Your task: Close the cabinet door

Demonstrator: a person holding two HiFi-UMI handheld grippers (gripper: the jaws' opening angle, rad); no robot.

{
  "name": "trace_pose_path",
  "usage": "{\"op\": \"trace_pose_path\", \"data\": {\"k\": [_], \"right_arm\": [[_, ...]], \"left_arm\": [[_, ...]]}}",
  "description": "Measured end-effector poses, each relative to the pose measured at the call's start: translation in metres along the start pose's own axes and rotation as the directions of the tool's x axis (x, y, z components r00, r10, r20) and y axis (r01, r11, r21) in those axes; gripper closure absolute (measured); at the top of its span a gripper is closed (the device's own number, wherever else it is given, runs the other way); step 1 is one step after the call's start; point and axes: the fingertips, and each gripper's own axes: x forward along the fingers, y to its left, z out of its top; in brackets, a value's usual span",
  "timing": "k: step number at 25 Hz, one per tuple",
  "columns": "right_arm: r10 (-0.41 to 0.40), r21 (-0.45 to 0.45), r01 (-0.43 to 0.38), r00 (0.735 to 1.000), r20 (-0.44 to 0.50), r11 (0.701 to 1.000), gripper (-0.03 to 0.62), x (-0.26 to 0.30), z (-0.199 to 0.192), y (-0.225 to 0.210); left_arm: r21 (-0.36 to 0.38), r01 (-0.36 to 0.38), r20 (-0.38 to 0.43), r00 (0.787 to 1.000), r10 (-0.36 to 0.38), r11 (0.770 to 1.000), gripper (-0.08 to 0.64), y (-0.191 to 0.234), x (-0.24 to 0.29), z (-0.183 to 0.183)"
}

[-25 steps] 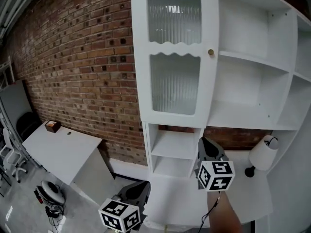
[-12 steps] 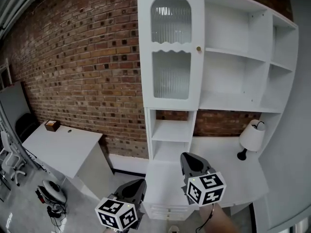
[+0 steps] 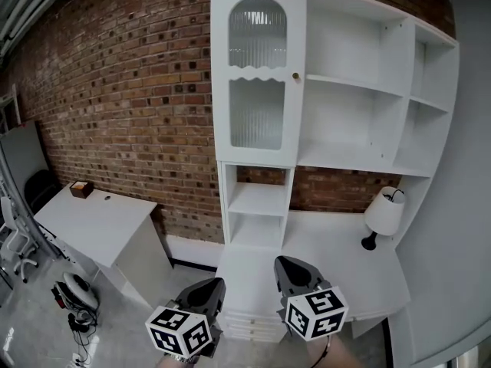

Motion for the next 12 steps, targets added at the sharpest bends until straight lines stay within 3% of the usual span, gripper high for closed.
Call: {"op": "trace_pose_path", "data": {"k": [12], "right_arm": [[0.1,-0.014,-0.1,0.995,-0.032,0.995,0.566,-0.086,-0.017,-0.039]], "left_arm": [[-0.025,-0.075,0.006,0.997,0.075,0.997,0.552,-0.103,0.008,-0.031]]}}
